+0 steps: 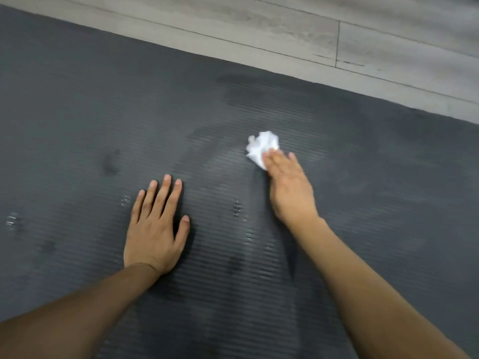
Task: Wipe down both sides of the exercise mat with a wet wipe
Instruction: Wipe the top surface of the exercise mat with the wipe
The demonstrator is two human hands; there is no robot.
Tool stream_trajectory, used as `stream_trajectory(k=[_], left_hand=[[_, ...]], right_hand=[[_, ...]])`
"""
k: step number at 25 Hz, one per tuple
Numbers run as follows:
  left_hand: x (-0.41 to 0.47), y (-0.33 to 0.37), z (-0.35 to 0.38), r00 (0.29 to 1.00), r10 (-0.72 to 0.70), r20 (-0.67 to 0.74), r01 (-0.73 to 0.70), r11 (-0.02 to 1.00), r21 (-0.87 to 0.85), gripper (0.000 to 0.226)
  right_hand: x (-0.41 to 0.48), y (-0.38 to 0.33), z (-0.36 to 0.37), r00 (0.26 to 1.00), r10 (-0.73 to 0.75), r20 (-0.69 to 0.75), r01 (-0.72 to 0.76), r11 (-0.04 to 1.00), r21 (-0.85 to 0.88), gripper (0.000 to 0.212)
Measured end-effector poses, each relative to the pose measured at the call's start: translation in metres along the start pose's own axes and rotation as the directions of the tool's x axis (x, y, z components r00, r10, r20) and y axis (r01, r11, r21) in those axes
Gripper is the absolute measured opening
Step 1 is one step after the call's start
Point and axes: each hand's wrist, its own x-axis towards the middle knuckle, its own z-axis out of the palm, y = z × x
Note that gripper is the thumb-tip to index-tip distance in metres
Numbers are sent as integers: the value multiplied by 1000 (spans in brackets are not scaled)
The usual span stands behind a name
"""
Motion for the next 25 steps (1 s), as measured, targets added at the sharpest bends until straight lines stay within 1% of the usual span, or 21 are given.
stream_trajectory(k=[1, 2, 3, 5, 6, 7, 8, 9, 10, 11, 12, 13, 15, 17, 18, 20, 21, 22, 23, 24, 25], left_hand=[[0, 1, 0, 1000, 0, -4, 0, 1000, -3, 70], [0, 1, 1, 1000, 0, -11, 0, 1000, -1, 70], [0, 1, 2, 1000, -2, -16, 2, 1000, 4, 70], [1, 2, 2, 1000, -4, -14, 4, 1000, 9, 70], [0, 1, 2, 1000, -7, -13, 8, 1000, 8, 70], [0, 1, 2, 1000, -10, -14, 10, 1000, 7, 70], [0, 1, 2, 1000, -10, -17, 10, 1000, 5, 70], [0, 1, 3, 1000, -9, -21, 9, 1000, 3, 69], [0, 1, 3, 1000, -10, -21, 10, 1000, 1, 69], [0, 0, 3, 1000, -10, -17, 10, 1000, -1, 69], [0, 0, 3, 1000, -6, -18, 6, 1000, 0, 69], [0, 0, 2, 1000, -3, -23, 3, 1000, 5, 69], [0, 1, 2, 1000, -5, -28, 5, 1000, 10, 69], [0, 1, 3, 1000, -11, -25, 11, 1000, 3, 69], [-1, 1, 3, 1000, -13, -23, 13, 1000, 3, 69], [-1, 3, 2, 1000, -9, -22, 9, 1000, 4, 68], [-1, 3, 1, 1000, -9, -21, 9, 1000, 2, 68], [0, 2, 1, 1000, -12, -18, 12, 1000, 4, 69], [0, 2, 2, 1000, -15, -15, 15, 1000, 5, 69], [1, 2, 2, 1000, -15, -19, 15, 1000, 6, 70], [1, 2, 3, 1000, -13, -22, 13, 1000, 9, 70]], right_hand=[[-2, 43, -15, 975, 218, -41, -220, 973, -65, 55], [-7, 79, -30, 915, 398, -74, -404, 909, -106, 58], [-11, 96, -38, 866, 491, -91, -499, 858, -118, 61], [-8, 73, -35, 831, 542, -126, -550, 834, -40, 59], [-9, 42, -26, 860, 497, -118, -497, 867, 34, 53], [-16, 2, -16, 921, 384, -65, -378, 921, 91, 48], [-31, -41, -6, 979, 203, 17, -204, 969, 137, 45], [-52, -82, 2, 996, -32, 77, 18, 984, 178, 47], [-75, -112, 8, 962, -243, 128, 216, 957, 191, 51], [-91, -124, 9, 913, -376, 159, 347, 920, 184, 53], [-95, -110, 10, 892, -418, 171, 391, 904, 174, 54], [-88, -82, 8, 914, -382, 139, 360, 919, 158, 53], [-70, -14, -5, 995, -88, 43, 82, 990, 113, 52], [-54, 60, -26, 964, 264, -18, -264, 964, 13, 56], [-51, 81, -34, 929, 369, -21, -369, 929, -17, 59], [-45, 70, -37, 892, 451, -31, -452, 892, -7, 60], [-48, 45, -32, 918, 396, -33, -396, 918, 20, 58], [-62, 11, -21, 962, 271, -29, -269, 961, 58, 55], [-85, -27, -10, 997, 83, -9, -81, 992, 93, 54], [-115, -66, -2, 989, -136, 57, 127, 981, 145, 52], [-146, -100, -1, 931, -339, 135, 305, 926, 222, 51]])
